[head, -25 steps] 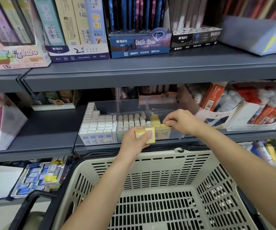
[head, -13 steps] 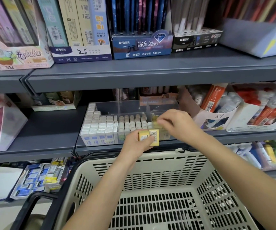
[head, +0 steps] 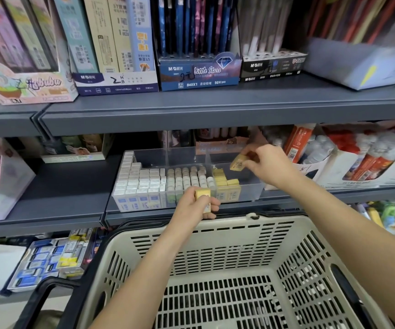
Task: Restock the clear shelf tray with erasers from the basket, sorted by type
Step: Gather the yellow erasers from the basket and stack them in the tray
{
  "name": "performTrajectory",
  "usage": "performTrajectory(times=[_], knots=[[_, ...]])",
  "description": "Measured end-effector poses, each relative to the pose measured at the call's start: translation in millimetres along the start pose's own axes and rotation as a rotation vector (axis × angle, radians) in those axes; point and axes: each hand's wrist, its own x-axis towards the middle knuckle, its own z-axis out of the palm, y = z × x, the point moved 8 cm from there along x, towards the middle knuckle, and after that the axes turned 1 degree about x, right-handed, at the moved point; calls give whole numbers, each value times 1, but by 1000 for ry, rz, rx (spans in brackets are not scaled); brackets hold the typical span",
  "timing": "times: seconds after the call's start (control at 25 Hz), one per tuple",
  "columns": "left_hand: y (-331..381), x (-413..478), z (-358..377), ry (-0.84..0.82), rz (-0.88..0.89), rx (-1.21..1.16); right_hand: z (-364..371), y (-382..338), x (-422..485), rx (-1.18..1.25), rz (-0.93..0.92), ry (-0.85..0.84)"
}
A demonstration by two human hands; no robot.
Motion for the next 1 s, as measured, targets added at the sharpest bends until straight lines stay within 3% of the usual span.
performTrajectory(times=[0.24, 0.44, 0.56, 0.64, 0.84, 0.92, 1.0], knots=[[6, -3, 2, -2, 60, 14, 54, 4, 8, -49, -25, -249], [4, -4, 4, 1, 44, 46, 69, 3, 8, -150, -83, -338], [4, -4, 2, 21, 60, 46, 45, -10, -1, -125, -131, -132], [5, -4, 2, 20, 74, 41, 31, -28, -19, 88, -197, -18], [24, -14, 4, 62, 186, 128, 39, -43, -47, 283, -181, -172], [43, -21, -13, 165, 312, 299, 21, -30, -37, 420, -100, -130], [61, -28, -36, 336, 432, 506, 3, -13, -22, 358, -17, -46]])
